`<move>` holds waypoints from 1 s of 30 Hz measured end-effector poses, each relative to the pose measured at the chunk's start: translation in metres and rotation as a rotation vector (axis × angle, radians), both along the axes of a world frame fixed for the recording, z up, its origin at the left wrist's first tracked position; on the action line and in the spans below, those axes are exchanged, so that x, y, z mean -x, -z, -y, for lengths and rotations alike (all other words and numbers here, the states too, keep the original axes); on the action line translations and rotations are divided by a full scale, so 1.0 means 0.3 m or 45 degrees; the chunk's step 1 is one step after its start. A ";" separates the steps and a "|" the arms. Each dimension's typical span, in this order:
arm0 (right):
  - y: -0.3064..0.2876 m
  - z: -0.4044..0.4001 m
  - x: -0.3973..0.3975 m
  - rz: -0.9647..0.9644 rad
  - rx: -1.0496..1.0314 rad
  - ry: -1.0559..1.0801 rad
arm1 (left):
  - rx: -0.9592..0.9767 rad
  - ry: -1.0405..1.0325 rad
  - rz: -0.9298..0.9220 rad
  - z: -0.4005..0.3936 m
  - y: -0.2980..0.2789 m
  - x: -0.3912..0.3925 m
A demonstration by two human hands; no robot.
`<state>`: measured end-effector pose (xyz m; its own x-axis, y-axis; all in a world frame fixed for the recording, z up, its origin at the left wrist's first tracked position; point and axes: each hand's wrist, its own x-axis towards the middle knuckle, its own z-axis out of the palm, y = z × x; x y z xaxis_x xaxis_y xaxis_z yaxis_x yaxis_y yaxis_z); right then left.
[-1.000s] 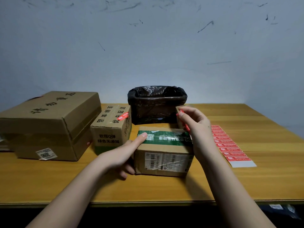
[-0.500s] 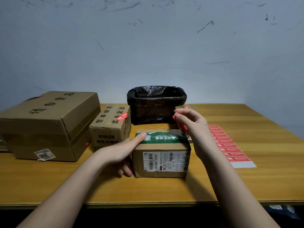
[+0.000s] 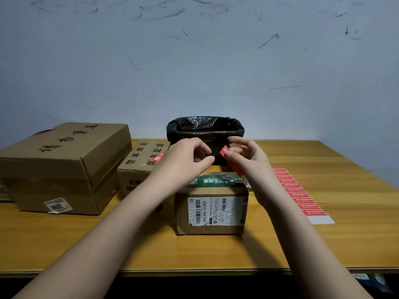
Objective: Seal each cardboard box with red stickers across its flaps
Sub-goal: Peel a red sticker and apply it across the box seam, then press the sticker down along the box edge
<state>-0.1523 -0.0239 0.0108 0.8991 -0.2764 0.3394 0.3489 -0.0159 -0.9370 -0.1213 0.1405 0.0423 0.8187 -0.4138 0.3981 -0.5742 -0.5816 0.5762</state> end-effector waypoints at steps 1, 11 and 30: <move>-0.005 -0.002 0.000 0.001 0.018 -0.017 | 0.108 0.052 -0.060 0.014 0.005 -0.028; -0.030 -0.003 -0.036 0.032 0.049 -0.088 | 0.635 0.212 -0.271 0.075 0.017 -0.094; -0.169 0.023 -0.232 -0.001 0.202 0.076 | 1.005 0.132 -0.627 0.089 -0.095 -0.235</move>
